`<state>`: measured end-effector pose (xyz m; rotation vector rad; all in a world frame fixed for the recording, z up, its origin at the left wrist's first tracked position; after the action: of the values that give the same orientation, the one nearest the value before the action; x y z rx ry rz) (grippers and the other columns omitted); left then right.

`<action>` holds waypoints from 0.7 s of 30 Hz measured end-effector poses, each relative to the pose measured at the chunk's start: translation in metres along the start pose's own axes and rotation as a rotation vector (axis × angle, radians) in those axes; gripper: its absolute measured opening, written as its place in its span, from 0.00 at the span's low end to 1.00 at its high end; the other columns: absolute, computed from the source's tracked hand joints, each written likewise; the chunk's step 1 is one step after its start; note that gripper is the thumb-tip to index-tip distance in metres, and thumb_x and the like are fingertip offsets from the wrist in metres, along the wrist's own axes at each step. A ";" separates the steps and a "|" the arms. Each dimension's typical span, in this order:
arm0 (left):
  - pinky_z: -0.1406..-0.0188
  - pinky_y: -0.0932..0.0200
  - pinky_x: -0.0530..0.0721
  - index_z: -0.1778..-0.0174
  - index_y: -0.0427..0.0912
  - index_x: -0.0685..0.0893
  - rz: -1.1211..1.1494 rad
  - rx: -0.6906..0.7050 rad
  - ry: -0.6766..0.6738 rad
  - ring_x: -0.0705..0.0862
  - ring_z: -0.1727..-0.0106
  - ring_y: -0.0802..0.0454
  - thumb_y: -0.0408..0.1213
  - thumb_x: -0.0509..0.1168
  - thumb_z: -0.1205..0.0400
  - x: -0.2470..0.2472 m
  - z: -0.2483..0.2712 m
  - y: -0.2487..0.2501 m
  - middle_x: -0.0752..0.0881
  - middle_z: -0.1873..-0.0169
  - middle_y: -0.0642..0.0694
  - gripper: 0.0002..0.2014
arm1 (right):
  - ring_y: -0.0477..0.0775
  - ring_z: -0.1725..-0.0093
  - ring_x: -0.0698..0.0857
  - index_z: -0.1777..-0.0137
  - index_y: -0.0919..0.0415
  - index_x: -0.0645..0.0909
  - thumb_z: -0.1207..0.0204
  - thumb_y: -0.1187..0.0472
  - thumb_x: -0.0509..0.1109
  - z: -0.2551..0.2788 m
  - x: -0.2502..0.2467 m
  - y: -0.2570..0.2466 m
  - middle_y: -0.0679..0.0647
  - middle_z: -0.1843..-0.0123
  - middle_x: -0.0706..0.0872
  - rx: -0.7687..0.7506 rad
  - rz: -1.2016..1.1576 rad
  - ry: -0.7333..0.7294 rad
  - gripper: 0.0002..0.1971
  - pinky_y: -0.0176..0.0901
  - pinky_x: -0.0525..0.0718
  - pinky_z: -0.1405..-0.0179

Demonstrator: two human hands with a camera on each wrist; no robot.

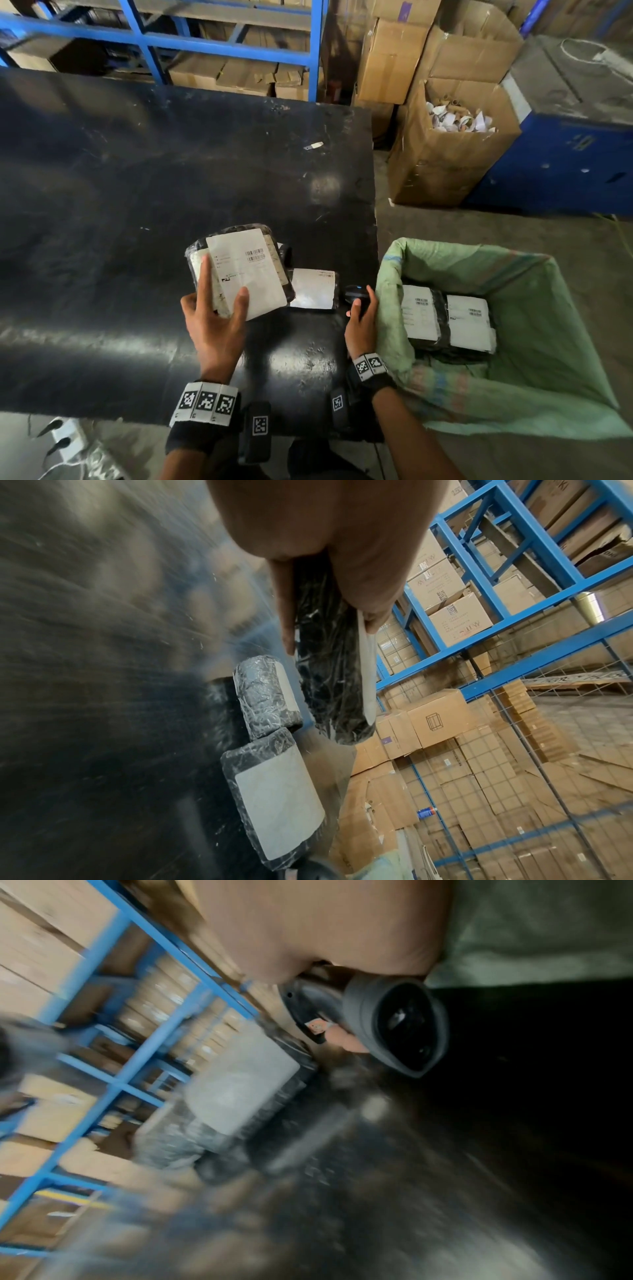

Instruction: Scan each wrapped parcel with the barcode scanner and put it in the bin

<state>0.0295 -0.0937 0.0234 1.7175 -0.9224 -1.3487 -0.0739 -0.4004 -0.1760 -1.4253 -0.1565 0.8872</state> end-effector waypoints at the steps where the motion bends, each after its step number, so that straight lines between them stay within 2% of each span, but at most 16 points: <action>1: 0.40 0.59 0.74 0.15 0.67 0.63 0.003 0.003 -0.012 0.76 0.47 0.49 0.56 0.70 0.26 0.000 0.001 0.001 0.73 0.45 0.43 0.41 | 0.61 0.29 0.81 0.26 0.18 0.56 0.25 0.25 0.49 -0.006 0.005 0.021 0.51 0.21 0.73 0.022 0.012 -0.004 0.26 0.71 0.83 0.37; 3: 0.40 0.58 0.74 0.15 0.66 0.63 0.011 0.003 -0.034 0.77 0.46 0.49 0.55 0.70 0.25 0.003 0.002 0.003 0.73 0.44 0.42 0.40 | 0.60 0.27 0.79 0.22 0.22 0.55 0.23 0.27 0.50 -0.004 0.008 0.028 0.53 0.21 0.74 0.064 0.030 -0.045 0.28 0.72 0.83 0.37; 4: 0.40 0.58 0.75 0.15 0.67 0.63 0.012 0.005 -0.044 0.77 0.46 0.49 0.55 0.70 0.25 0.004 0.002 0.004 0.73 0.44 0.43 0.40 | 0.59 0.24 0.77 0.20 0.26 0.55 0.20 0.31 0.52 0.003 0.004 0.011 0.53 0.19 0.71 0.072 0.034 -0.061 0.28 0.70 0.80 0.31; 5: 0.41 0.58 0.75 0.15 0.66 0.63 0.014 0.010 -0.052 0.77 0.46 0.50 0.55 0.70 0.25 0.006 0.002 0.005 0.73 0.44 0.43 0.40 | 0.58 0.20 0.71 0.17 0.33 0.54 0.17 0.38 0.55 0.011 -0.003 -0.010 0.54 0.16 0.66 0.080 0.042 -0.071 0.28 0.63 0.72 0.21; 6: 0.41 0.58 0.75 0.15 0.66 0.63 0.018 0.017 -0.060 0.76 0.47 0.53 0.55 0.70 0.25 0.008 0.003 0.006 0.73 0.44 0.43 0.41 | 0.57 0.16 0.65 0.14 0.43 0.54 0.14 0.46 0.57 0.021 -0.013 -0.035 0.55 0.14 0.62 0.078 0.068 -0.072 0.29 0.53 0.61 0.16; 7: 0.41 0.59 0.75 0.15 0.66 0.63 0.022 0.024 -0.065 0.75 0.49 0.58 0.55 0.70 0.25 0.011 0.004 0.008 0.74 0.44 0.42 0.41 | 0.56 0.14 0.59 0.13 0.52 0.53 0.13 0.53 0.57 0.025 -0.021 -0.051 0.56 0.12 0.58 0.060 0.109 -0.073 0.30 0.44 0.52 0.15; 8: 0.41 0.59 0.75 0.15 0.65 0.63 0.029 0.028 -0.072 0.74 0.52 0.63 0.55 0.70 0.25 0.015 0.004 0.010 0.74 0.43 0.42 0.41 | 0.55 0.13 0.55 0.13 0.57 0.52 0.13 0.55 0.58 0.028 -0.028 -0.062 0.57 0.12 0.55 0.046 0.144 -0.083 0.31 0.42 0.48 0.15; 9: 0.41 0.59 0.75 0.15 0.65 0.63 0.039 0.030 -0.080 0.73 0.53 0.71 0.55 0.70 0.25 0.018 0.005 0.012 0.74 0.43 0.42 0.41 | 0.55 0.12 0.53 0.13 0.57 0.50 0.13 0.54 0.58 0.030 -0.031 -0.069 0.58 0.11 0.53 0.055 0.159 -0.116 0.32 0.44 0.47 0.14; 11: 0.42 0.62 0.74 0.15 0.64 0.63 0.062 0.037 -0.100 0.72 0.50 0.80 0.55 0.70 0.25 0.027 0.008 0.018 0.75 0.43 0.42 0.41 | 0.57 0.12 0.54 0.12 0.54 0.47 0.13 0.50 0.56 0.037 -0.034 -0.078 0.58 0.11 0.52 0.095 0.160 -0.222 0.33 0.51 0.51 0.13; 13: 0.46 0.70 0.72 0.15 0.65 0.63 0.078 0.045 -0.127 0.73 0.50 0.76 0.54 0.71 0.25 0.038 0.011 0.023 0.75 0.44 0.41 0.41 | 0.58 0.13 0.56 0.13 0.48 0.48 0.13 0.46 0.54 0.043 -0.039 -0.096 0.58 0.12 0.55 0.065 0.160 -0.304 0.31 0.55 0.55 0.14; 15: 0.46 0.75 0.71 0.15 0.66 0.63 0.091 0.042 -0.159 0.74 0.50 0.71 0.53 0.74 0.23 0.050 0.014 0.028 0.77 0.43 0.41 0.40 | 0.55 0.14 0.60 0.15 0.39 0.51 0.13 0.43 0.52 0.045 -0.048 -0.125 0.54 0.13 0.58 -0.069 0.136 -0.339 0.28 0.58 0.58 0.15; 17: 0.40 0.68 0.73 0.15 0.66 0.63 0.111 0.042 -0.199 0.75 0.49 0.67 0.49 0.75 0.22 0.064 0.018 0.035 0.78 0.39 0.41 0.40 | 0.52 0.16 0.63 0.18 0.31 0.54 0.13 0.42 0.52 0.047 -0.058 -0.151 0.48 0.13 0.60 -0.169 0.083 -0.357 0.25 0.57 0.63 0.16; 19: 0.32 0.61 0.75 0.15 0.64 0.64 0.155 0.053 -0.235 0.76 0.41 0.61 0.45 0.76 0.22 0.078 0.023 0.045 0.77 0.33 0.43 0.40 | 0.52 0.18 0.67 0.18 0.28 0.54 0.14 0.42 0.54 0.045 -0.064 -0.168 0.48 0.15 0.63 -0.203 0.030 -0.386 0.25 0.53 0.68 0.19; 21: 0.25 0.56 0.76 0.16 0.63 0.66 0.219 0.066 -0.276 0.77 0.35 0.64 0.44 0.77 0.22 0.094 0.028 0.051 0.75 0.30 0.48 0.39 | 0.48 0.20 0.71 0.17 0.29 0.53 0.13 0.44 0.56 0.044 -0.070 -0.181 0.47 0.19 0.68 -0.236 -0.008 -0.421 0.27 0.44 0.73 0.25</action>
<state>0.0152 -0.2030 0.0232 1.4501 -1.2833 -1.4416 -0.0683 -0.3896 0.0221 -1.4345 -0.6006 1.1844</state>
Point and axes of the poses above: each hand's wrist, its own z-axis away from the middle knuckle, its own x-axis out of the palm, y = z × x, the point moved 8 cm from there along -z, towards the middle knuckle
